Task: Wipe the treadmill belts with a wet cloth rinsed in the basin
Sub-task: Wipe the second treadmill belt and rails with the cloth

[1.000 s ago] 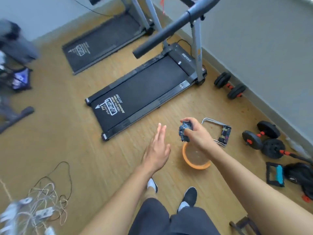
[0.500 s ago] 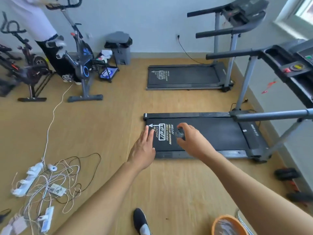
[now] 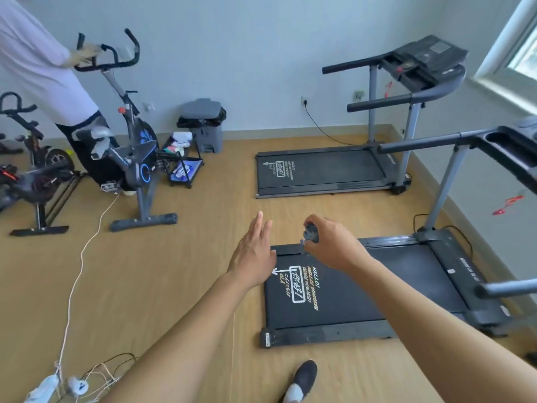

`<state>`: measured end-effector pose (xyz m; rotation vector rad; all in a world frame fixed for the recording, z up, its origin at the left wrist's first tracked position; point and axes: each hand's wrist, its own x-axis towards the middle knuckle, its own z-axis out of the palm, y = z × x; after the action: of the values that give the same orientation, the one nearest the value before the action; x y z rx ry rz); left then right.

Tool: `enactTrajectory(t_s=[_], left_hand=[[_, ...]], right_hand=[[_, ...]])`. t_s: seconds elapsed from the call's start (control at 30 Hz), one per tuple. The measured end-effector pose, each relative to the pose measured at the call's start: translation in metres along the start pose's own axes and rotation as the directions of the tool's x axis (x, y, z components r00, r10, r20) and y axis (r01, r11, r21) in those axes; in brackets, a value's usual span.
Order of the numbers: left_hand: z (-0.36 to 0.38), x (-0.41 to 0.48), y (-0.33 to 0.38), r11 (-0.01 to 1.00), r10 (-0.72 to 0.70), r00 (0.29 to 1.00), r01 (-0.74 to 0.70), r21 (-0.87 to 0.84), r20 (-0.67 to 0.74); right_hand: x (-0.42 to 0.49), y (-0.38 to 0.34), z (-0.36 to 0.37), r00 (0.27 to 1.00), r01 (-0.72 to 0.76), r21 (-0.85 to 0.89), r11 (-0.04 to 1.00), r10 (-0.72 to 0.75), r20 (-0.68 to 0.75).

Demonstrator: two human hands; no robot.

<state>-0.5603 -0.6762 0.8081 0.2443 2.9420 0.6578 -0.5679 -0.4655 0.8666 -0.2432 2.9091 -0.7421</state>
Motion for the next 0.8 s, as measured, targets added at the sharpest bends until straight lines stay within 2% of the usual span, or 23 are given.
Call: enactTrajectory(t_s=[0.2,0.4,0.53,0.8], left_hand=[[-0.025,0.144,-0.027,0.998,0.055,0.998,-0.055,0.009,0.036],[-0.067,0.283,-0.068,0.995,0.096,0.995,-0.095,-0.016,0.028],[-0.077,0.393,-0.109,0.993,0.118,0.991,-0.116,-0.021,0.065],[-0.108,0.625,-0.171,0.969,0.244,0.948,-0.243,-0.031,0.204]], right_hand=[[0.153,0.019,-0.006,0.998,-0.057,0.048,0.997,0.057,0.016],[0.304,0.004,-0.015,0.996,-0.084,0.093,0.992,0.08,0.046],[0.411,0.007,-0.013,0.994,-0.106,0.069,0.992,0.106,0.01],[0.606,0.007,-0.023,0.948,-0.289,0.064,0.955,0.295,-0.117]])
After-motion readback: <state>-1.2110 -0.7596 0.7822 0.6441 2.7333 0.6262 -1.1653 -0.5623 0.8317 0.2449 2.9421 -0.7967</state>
